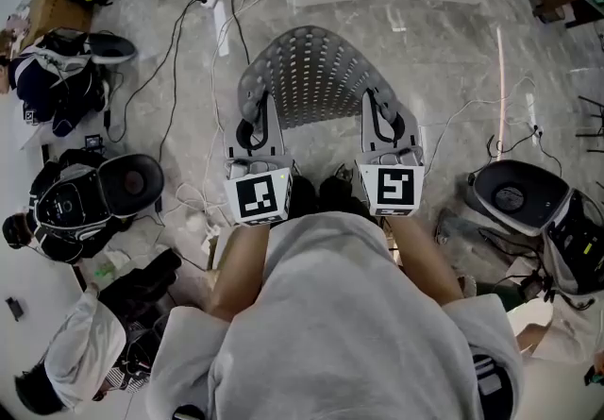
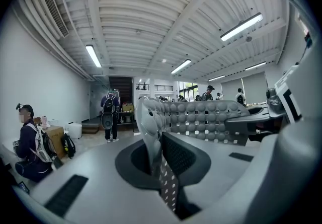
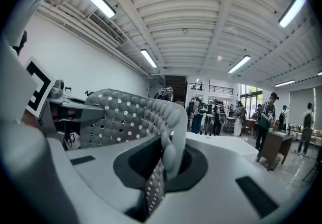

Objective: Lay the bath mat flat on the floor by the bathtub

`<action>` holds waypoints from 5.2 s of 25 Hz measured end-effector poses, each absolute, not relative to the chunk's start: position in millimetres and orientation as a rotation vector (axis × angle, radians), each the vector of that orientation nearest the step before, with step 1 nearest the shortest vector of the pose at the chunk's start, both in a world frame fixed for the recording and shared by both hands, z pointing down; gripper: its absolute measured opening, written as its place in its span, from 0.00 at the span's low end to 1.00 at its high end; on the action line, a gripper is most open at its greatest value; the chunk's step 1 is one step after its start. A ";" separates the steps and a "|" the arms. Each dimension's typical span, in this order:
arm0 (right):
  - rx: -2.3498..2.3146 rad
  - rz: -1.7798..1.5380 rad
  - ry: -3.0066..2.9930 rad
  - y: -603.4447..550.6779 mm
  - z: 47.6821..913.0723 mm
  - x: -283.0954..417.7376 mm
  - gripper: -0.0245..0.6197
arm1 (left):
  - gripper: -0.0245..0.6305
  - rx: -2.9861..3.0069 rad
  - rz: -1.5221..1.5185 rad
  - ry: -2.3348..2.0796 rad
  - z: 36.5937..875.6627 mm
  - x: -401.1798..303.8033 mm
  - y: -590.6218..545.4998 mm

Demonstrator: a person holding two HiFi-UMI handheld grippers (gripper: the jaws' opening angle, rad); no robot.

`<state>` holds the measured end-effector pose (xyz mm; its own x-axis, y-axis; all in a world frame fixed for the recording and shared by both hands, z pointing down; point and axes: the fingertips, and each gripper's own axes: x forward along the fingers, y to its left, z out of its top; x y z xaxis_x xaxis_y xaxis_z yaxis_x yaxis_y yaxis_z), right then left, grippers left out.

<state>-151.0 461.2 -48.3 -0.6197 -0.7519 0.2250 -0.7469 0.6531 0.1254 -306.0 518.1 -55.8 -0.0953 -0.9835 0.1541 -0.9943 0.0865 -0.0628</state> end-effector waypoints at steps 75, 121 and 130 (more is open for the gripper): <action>1.082 0.252 -2.549 255.0 75.0 -208.4 0.07 | 0.08 2.009 0.447 -2.014 67.7 -372.2 280.0; 1.736 0.670 -2.048 88.1 260.5 -276.1 0.07 | 0.08 2.591 0.807 -1.245 252.5 -410.6 -20.1; 1.716 0.615 -2.018 55.9 335.1 -218.7 0.07 | 0.08 2.592 0.826 -1.205 317.8 -352.8 -60.5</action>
<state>-218.7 55.9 335.1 -0.1505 -0.8026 0.5771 -0.9881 0.1405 -0.0623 -352.8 -60.5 317.8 0.5214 -0.6548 0.5471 -0.7466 -0.6606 -0.0792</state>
